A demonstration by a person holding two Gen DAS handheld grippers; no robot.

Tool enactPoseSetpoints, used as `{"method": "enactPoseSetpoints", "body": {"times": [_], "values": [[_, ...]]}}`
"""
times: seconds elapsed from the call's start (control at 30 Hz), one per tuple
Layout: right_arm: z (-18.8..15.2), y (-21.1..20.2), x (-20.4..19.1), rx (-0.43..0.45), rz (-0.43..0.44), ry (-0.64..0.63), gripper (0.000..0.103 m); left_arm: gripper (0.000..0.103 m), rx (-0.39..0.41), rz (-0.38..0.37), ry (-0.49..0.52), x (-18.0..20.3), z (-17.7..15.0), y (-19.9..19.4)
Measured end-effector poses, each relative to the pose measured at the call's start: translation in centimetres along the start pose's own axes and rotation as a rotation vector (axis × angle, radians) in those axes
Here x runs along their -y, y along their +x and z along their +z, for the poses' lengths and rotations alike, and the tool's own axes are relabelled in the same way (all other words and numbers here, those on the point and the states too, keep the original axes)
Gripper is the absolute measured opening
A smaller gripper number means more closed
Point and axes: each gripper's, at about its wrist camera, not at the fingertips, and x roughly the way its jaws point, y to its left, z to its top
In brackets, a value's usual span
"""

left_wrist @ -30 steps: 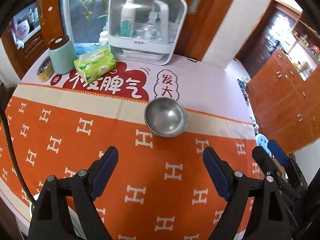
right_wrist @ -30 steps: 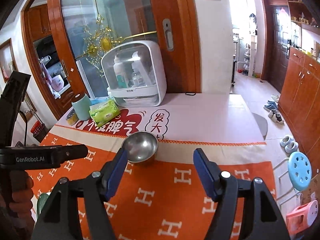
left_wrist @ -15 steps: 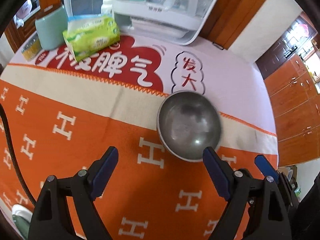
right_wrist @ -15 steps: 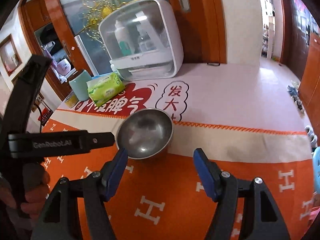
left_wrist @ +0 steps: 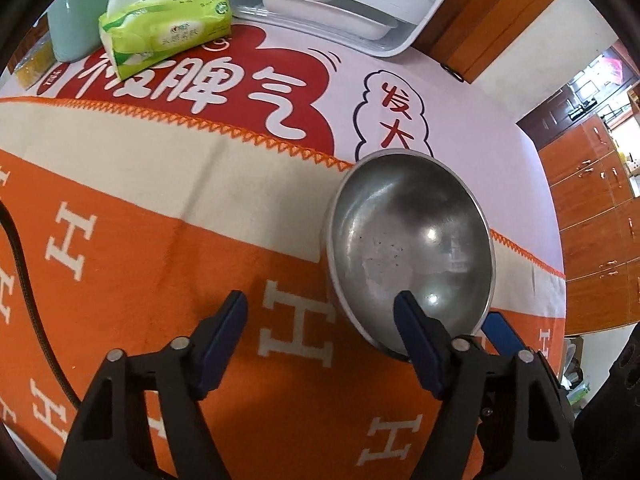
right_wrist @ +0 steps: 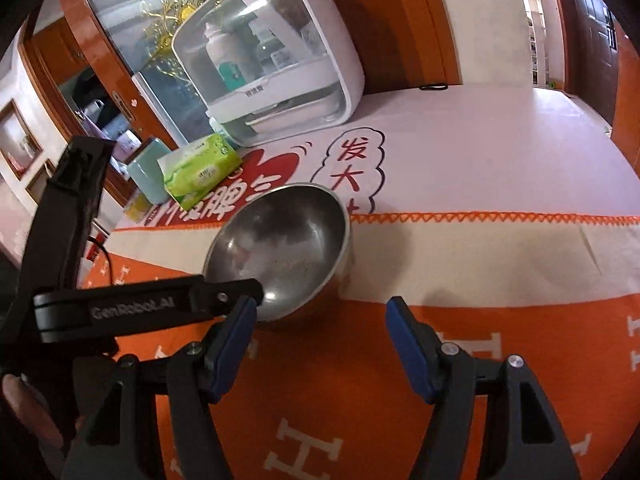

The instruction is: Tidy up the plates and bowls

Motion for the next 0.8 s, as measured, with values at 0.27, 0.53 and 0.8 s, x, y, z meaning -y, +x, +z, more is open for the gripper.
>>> {"method": "enactPoseSetpoints", "body": {"times": [0.27, 0.53, 0.8], "values": [[-0.2, 0.6, 0.5, -0.033, -0.011, 0.020, 0.030, 0.036, -0.009, -0.048, -0.007, 0.7, -0.2, 1.2], [-0.3, 0.1, 0.8, -0.059, -0.022, 0.037, 0.019, 0.020, 0.000, -0.056, 0.021, 1.5, -0.8, 0.5], [-0.7, -1.8, 0.8, -0.065, -0.027, 0.058, 0.018, 0.020, -0.012, -0.052, 0.043, 2.2, -2.0, -0.9]]}}
